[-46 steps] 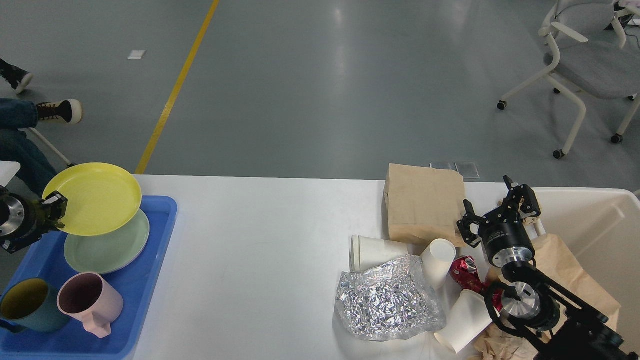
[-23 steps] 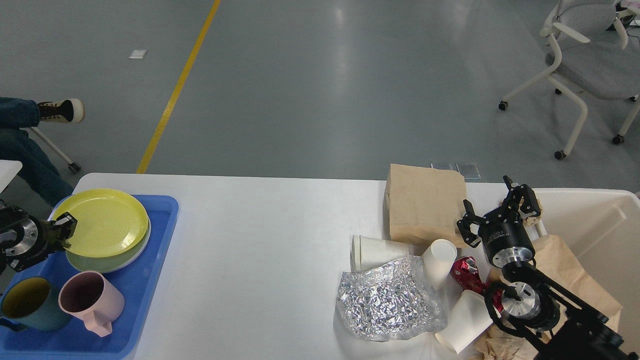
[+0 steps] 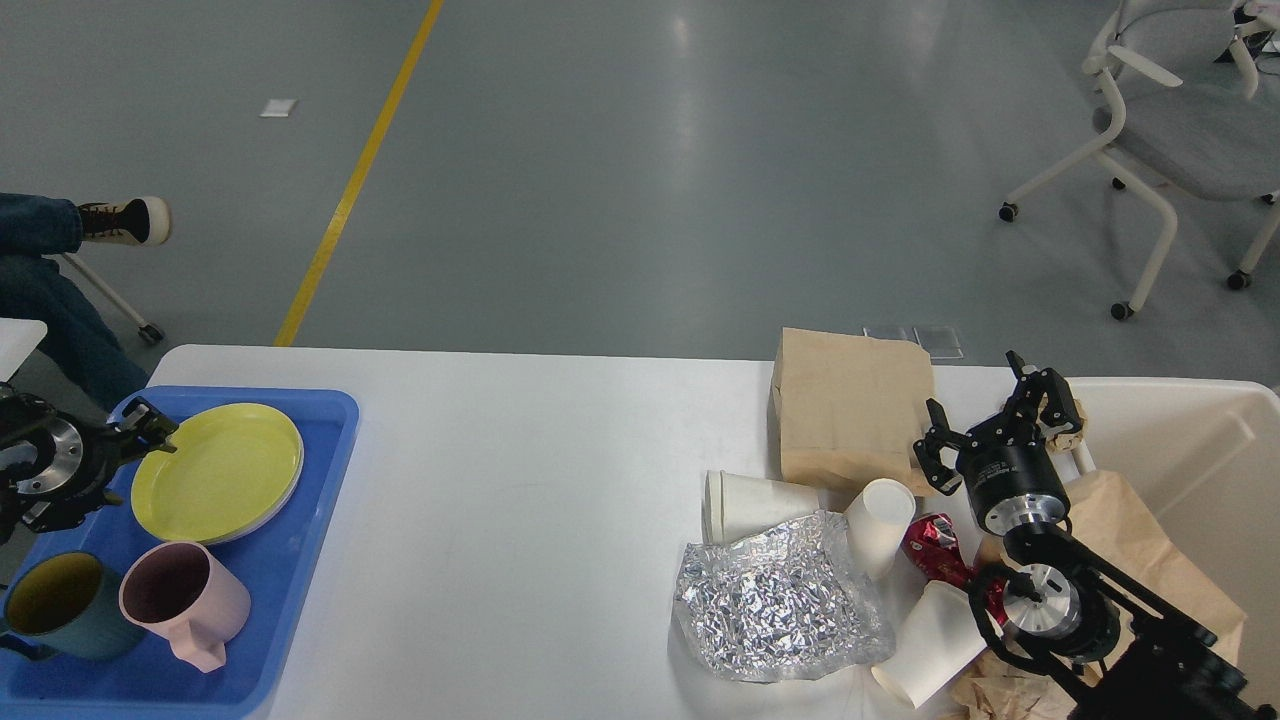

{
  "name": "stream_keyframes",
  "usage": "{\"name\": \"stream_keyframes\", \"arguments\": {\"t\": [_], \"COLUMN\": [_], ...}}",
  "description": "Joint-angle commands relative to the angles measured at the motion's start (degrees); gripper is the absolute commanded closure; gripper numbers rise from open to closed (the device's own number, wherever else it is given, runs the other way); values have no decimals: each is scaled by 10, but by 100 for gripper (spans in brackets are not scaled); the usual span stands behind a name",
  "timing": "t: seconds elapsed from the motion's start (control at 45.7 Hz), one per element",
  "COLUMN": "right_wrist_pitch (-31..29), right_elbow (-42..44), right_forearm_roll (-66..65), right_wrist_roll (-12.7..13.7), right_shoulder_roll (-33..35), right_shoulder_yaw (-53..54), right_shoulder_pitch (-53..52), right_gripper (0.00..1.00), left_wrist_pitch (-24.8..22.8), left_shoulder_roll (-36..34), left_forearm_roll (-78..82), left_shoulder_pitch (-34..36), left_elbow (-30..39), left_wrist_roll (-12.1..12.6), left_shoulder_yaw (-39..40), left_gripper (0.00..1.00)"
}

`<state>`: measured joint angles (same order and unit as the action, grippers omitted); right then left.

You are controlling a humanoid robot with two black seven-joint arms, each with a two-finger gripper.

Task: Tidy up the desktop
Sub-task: 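Open the left gripper and withdraw it from the yellow plate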

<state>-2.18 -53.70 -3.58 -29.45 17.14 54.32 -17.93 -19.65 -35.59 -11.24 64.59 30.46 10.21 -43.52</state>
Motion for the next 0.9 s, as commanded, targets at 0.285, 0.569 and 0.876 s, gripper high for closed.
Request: {"name": "stream_keyframes", "arguments": {"t": [0.285, 0.569, 0.876], "right_wrist_pitch": [0, 1, 1], "right_elbow": [0, 0, 0], "right_forearm_roll": [0, 1, 0], "right_wrist_roll": [0, 0, 0], "right_shoulder_roll": [0, 0, 0], "right_shoulder_yaw": [0, 0, 0], "right_shoulder_pitch": [0, 0, 0], "right_gripper": [0, 0, 0], "left_wrist_pitch": [-8, -59, -21], "left_shoulder_roll": [-25, 90, 116], "left_forearm_roll": [0, 6, 31], "left_shoulder_pitch": [-166, -300, -462], "left_elbow": [3, 29, 236], "left_wrist_roll": [-1, -40, -264], "left_shoulder_yaw": [658, 987, 1042], "left_gripper": [4, 4, 4]}}
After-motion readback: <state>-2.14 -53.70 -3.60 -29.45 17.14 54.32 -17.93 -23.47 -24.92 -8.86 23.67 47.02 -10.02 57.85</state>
